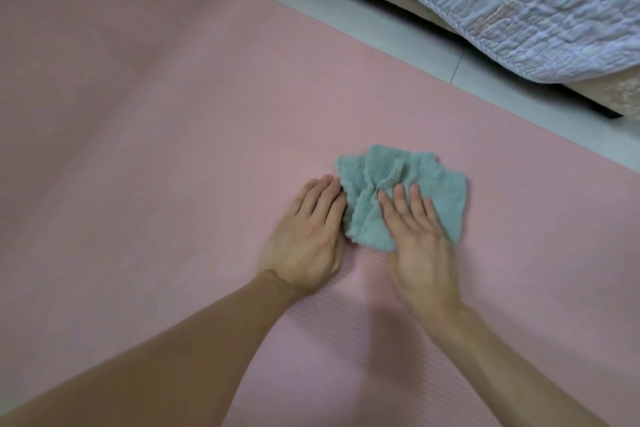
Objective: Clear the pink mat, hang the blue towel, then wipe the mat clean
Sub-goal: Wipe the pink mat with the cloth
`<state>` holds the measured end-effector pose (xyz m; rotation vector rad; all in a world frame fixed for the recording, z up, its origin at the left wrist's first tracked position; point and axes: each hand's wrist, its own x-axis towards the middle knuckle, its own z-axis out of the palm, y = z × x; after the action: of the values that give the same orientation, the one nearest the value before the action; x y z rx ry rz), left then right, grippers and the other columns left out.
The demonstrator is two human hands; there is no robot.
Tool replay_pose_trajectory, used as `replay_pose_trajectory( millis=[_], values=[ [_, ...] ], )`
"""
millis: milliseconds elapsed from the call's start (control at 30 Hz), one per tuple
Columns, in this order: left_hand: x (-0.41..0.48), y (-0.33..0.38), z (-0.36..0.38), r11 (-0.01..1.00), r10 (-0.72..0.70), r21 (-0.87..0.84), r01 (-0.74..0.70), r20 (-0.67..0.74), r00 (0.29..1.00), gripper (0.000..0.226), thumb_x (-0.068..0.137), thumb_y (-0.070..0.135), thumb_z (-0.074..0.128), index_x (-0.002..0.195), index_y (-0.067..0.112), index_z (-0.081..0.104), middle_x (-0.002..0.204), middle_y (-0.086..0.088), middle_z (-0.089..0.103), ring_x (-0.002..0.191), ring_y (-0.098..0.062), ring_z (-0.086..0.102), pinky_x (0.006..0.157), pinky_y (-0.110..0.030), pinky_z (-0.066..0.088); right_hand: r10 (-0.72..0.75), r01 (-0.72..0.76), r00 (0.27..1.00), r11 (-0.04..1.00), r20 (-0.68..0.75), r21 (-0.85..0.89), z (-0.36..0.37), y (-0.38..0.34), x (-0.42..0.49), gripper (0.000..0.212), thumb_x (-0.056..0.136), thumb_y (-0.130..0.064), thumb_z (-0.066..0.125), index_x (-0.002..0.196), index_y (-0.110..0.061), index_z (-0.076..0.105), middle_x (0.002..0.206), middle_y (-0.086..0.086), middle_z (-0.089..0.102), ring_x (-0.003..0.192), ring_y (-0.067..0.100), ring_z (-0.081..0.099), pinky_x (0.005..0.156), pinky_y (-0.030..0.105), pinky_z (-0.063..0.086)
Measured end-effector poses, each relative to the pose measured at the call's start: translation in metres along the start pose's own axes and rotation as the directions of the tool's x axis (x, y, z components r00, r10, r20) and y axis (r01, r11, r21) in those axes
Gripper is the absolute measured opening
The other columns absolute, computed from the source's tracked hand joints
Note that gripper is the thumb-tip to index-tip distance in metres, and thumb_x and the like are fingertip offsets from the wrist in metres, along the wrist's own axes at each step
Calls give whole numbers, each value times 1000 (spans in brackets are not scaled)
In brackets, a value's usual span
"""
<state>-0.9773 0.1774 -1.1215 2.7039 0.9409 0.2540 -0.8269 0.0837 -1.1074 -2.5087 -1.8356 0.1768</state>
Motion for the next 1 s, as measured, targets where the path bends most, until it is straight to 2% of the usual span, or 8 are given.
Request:
replay_pose_trajectory(
  millis=[67,167,367,433,567,733,867,1000],
  values=[
    [-1,1,-3,1000,16,10,-17,41,999,61,89,38,51,134,-3,51,140,-19,50,135,-35,41,118,-44,25,-15,15,1000,999,-14,36,2,-14,-29,68,73,-4,38,140,-5,50,146,15,46,140,35,36,113,47,26],
    [-2,2,-3,998,-1,60,-3,69,998,57,97,34,38,142,-2,39,149,-18,40,141,-32,33,121,-42,20,-23,24,1000,998,-11,57,3,-35,-66,64,79,-3,33,141,-4,48,149,14,42,142,34,33,112,47,26],
    [-5,-1,0,999,-10,43,6,95,995,58,104,36,31,152,3,20,161,-11,15,149,-24,8,121,-30,-6,31,-23,998,988,-49,155,10,-64,-110,62,75,3,38,135,-2,54,146,15,46,140,35,35,113,48,27],
    [-5,-1,1,999,4,52,-9,96,995,59,103,35,34,151,2,23,160,-13,18,149,-26,11,122,-32,-3,38,-26,996,987,-75,161,14,-72,-120,59,78,3,36,133,-1,56,144,17,48,139,37,37,112,49,28],
    [-6,1,-1,998,2,68,-8,93,996,53,99,16,33,149,0,27,158,-16,23,148,-29,15,123,-35,3,-7,14,998,992,-55,125,18,-76,-132,54,85,0,35,136,-1,52,143,18,48,138,38,38,113,48,26],
    [-8,2,-2,996,32,72,-42,143,989,65,101,39,34,149,-3,24,158,-19,21,147,-32,15,123,-39,7,-29,26,1000,986,11,163,16,-68,-130,60,83,-4,31,141,-4,48,149,15,42,143,33,30,117,43,17],
    [-37,-5,-16,990,127,50,-135,132,983,56,96,33,32,137,-3,44,144,-20,42,133,-37,38,117,-43,23,2,-4,1000,980,9,199,13,-74,-133,63,81,-7,28,140,-5,50,148,15,43,142,34,32,118,39,13],
    [-64,-14,-15,977,196,48,-206,151,969,59,97,31,35,144,-5,37,152,-20,35,141,-36,31,120,-44,17,-110,113,994,961,-27,252,18,-84,-166,55,85,-2,36,138,-4,52,146,15,46,141,34,35,118,44,22]
  ],
)
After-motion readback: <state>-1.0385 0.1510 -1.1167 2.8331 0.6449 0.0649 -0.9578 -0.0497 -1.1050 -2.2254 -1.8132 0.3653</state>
